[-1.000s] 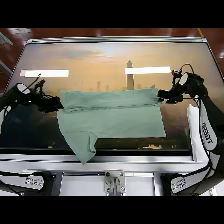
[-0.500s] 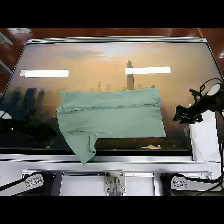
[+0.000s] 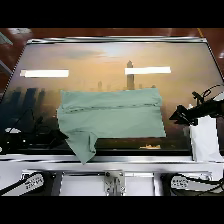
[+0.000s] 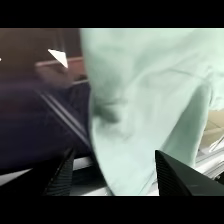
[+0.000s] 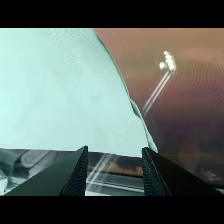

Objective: Fold the shirts.

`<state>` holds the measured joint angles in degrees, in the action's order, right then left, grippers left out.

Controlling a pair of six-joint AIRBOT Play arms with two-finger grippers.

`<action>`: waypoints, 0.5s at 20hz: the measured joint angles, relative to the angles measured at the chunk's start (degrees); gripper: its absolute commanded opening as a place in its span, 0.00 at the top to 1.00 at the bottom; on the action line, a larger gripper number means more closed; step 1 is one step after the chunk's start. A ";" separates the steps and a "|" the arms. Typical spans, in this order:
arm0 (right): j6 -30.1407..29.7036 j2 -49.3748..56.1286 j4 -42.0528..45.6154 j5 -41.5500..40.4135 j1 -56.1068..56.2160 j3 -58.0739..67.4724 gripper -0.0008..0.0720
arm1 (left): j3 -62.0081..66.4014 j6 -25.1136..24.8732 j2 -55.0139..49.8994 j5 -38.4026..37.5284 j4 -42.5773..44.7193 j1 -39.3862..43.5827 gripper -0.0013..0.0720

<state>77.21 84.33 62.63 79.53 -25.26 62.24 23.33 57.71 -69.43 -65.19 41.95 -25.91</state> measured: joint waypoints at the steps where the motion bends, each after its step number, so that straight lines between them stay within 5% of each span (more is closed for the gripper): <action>1: -0.02 0.00 -0.13 -0.02 -0.04 -0.04 0.34 | -0.22 -0.22 0.07 1.03 -0.92 0.28 0.23; 2: -0.07 0.00 -0.28 0.00 -0.11 -0.07 0.34 | -0.39 -0.52 0.09 2.23 -1.73 0.70 0.35; 5: -0.13 0.00 -0.61 -0.07 -0.13 -0.15 0.34 | -0.63 -0.90 0.11 5.33 -3.48 2.51 0.40; 6: -0.13 0.00 -0.61 -0.09 -0.13 -0.15 0.34 | -0.70 -0.94 0.11 6.10 -3.76 3.28 0.49; 8: -0.07 0.00 0.00 -0.02 -0.13 -0.15 0.06 | -0.74 -1.07 0.09 7.28 -4.13 4.24 0.49; 10: 0.13 0.02 2.58 0.87 -0.15 -0.15 0.06 | -0.76 -1.55 0.09 7.30 -4.46 4.79 0.43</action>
<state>77.34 84.36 65.21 80.40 -25.41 62.08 22.57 56.16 -69.34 -57.89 37.50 -21.12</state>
